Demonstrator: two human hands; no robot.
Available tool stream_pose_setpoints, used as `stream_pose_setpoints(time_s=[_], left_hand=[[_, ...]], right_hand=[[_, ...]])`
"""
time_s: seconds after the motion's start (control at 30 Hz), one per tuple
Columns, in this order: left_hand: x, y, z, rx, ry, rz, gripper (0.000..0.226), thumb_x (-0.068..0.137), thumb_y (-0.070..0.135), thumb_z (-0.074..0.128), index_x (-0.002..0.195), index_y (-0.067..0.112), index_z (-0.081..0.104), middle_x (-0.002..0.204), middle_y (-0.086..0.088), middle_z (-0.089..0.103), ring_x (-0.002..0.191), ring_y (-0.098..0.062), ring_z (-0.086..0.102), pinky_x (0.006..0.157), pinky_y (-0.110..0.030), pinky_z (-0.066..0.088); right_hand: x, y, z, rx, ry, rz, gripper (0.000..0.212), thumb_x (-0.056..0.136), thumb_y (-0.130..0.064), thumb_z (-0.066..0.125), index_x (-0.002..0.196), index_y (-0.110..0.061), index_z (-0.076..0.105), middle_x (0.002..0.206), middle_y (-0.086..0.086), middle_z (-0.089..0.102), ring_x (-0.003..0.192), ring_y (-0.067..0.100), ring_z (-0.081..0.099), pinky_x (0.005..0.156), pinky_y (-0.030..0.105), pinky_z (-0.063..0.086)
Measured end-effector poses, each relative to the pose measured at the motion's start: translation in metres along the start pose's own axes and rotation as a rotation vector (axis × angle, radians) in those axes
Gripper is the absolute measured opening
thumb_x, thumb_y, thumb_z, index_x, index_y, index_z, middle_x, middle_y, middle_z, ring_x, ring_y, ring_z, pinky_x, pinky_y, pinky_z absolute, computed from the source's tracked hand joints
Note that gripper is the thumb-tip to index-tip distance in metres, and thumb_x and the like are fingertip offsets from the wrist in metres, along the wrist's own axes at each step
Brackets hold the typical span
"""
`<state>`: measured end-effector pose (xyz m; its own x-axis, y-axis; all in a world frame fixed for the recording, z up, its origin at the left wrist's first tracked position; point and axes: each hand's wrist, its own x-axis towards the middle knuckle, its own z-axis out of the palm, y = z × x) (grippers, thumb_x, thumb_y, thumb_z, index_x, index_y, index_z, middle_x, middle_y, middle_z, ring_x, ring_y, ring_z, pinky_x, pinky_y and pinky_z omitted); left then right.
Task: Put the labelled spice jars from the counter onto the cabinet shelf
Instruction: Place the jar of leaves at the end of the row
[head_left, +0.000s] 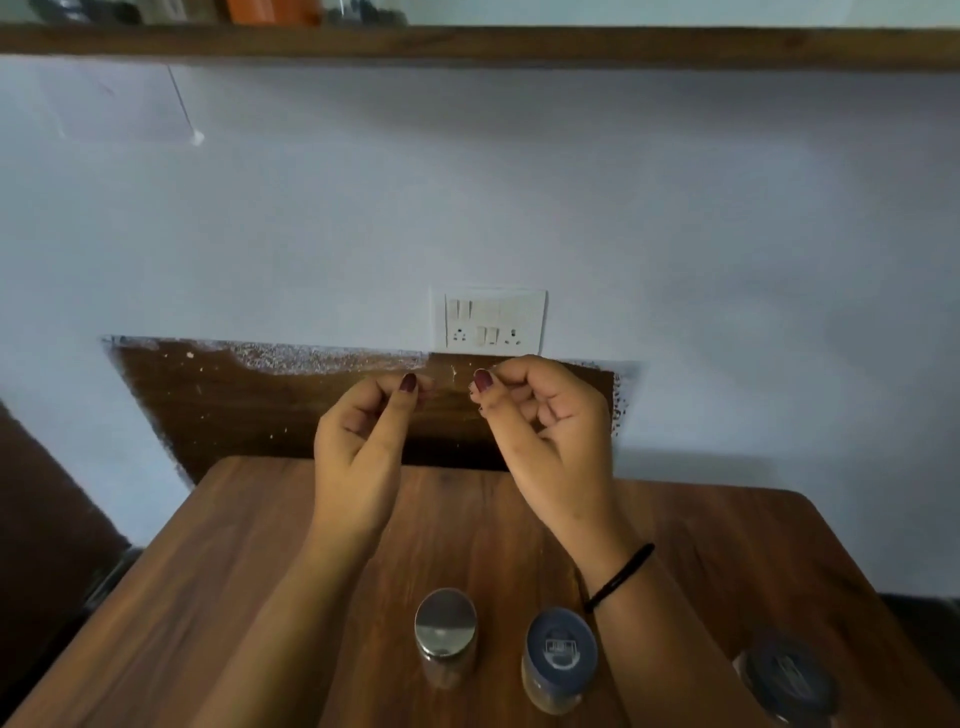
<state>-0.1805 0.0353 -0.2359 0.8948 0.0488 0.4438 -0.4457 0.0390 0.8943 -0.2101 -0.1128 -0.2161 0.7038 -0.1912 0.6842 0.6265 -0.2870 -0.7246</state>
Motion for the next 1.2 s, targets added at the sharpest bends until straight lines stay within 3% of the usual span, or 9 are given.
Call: stream_pose_setpoints(time_s=[0.23, 0.37, 0.47, 0.73, 0.8, 0.87, 0.97, 1.2], left_hand=[[-0.027, -0.03, -0.018, 0.074, -0.018, -0.067, 0.017, 0.098, 0.01, 0.056, 0.103, 0.006, 0.071, 0.097, -0.006, 0.074, 0.096, -0.017, 0.069, 0.085, -0.029, 0.057], [-0.046, -0.055, -0.027, 0.168, -0.066, -0.1, 0.018, 0.099, 0.021, 0.056, 0.106, 0.013, 0.07, 0.1, 0.0, 0.073, 0.096, -0.017, 0.068, 0.081, -0.031, 0.057], [-0.059, -0.072, -0.032, 0.199, -0.067, -0.14, 0.021, 0.096, 0.024, 0.054, 0.108, 0.014, 0.069, 0.1, 0.003, 0.071, 0.096, -0.015, 0.067, 0.08, -0.028, 0.057], [-0.091, -0.125, -0.039, 0.23, -0.139, -0.286, 0.021, 0.093, 0.001, 0.06, 0.108, 0.015, 0.066, 0.108, 0.005, 0.07, 0.099, -0.012, 0.068, 0.084, -0.035, 0.058], [-0.1, -0.141, -0.037, 0.302, -0.194, -0.302, 0.02, 0.092, 0.013, 0.063, 0.112, 0.014, 0.065, 0.111, 0.008, 0.068, 0.101, -0.008, 0.067, 0.085, -0.035, 0.058], [-0.109, -0.158, -0.036, 0.391, -0.28, -0.311, 0.035, 0.089, 0.032, 0.062, 0.121, 0.02, 0.063, 0.117, 0.013, 0.065, 0.108, -0.004, 0.064, 0.089, -0.035, 0.057], [-0.12, -0.181, -0.037, 0.48, -0.363, -0.345, 0.047, 0.084, 0.045, 0.061, 0.127, 0.027, 0.057, 0.122, 0.017, 0.06, 0.113, -0.004, 0.06, 0.091, -0.036, 0.055], [-0.139, -0.224, -0.045, 0.69, -0.384, -0.438, 0.085, 0.072, 0.068, 0.061, 0.144, 0.027, 0.042, 0.145, 0.012, 0.047, 0.133, -0.007, 0.042, 0.108, -0.037, 0.042]], right_hand=[[-0.035, 0.024, 0.009, -0.006, -0.046, 0.093, 0.017, 0.091, -0.022, 0.063, 0.093, -0.007, 0.071, 0.082, 0.0, 0.071, 0.076, 0.016, 0.069, 0.065, 0.033, 0.06], [-0.057, 0.041, 0.017, -0.037, -0.102, 0.141, 0.008, 0.091, -0.011, 0.066, 0.095, -0.006, 0.071, 0.083, 0.0, 0.07, 0.076, 0.014, 0.068, 0.065, 0.021, 0.055], [-0.073, 0.056, 0.023, -0.058, -0.133, 0.179, 0.009, 0.091, -0.012, 0.066, 0.097, -0.006, 0.069, 0.085, -0.002, 0.069, 0.077, 0.013, 0.067, 0.064, 0.019, 0.054], [-0.124, 0.102, 0.03, -0.119, -0.172, 0.306, 0.021, 0.085, 0.005, 0.067, 0.1, -0.009, 0.069, 0.095, -0.007, 0.069, 0.088, 0.007, 0.067, 0.076, 0.014, 0.052], [-0.138, 0.115, 0.032, -0.15, -0.166, 0.343, 0.025, 0.083, 0.008, 0.067, 0.1, -0.01, 0.068, 0.097, -0.007, 0.068, 0.089, 0.006, 0.066, 0.077, 0.017, 0.054], [-0.15, 0.129, 0.033, -0.194, -0.192, 0.365, 0.027, 0.083, 0.005, 0.068, 0.103, -0.013, 0.067, 0.1, -0.007, 0.066, 0.092, 0.007, 0.066, 0.079, 0.024, 0.057], [-0.166, 0.147, 0.035, -0.25, -0.255, 0.458, 0.031, 0.086, -0.003, 0.066, 0.111, -0.021, 0.064, 0.109, -0.009, 0.063, 0.102, 0.008, 0.064, 0.085, 0.031, 0.057], [-0.192, 0.167, 0.043, -0.299, -0.297, 0.711, 0.041, 0.09, -0.012, 0.065, 0.129, -0.025, 0.058, 0.129, -0.014, 0.053, 0.123, 0.002, 0.05, 0.104, 0.024, 0.044]])
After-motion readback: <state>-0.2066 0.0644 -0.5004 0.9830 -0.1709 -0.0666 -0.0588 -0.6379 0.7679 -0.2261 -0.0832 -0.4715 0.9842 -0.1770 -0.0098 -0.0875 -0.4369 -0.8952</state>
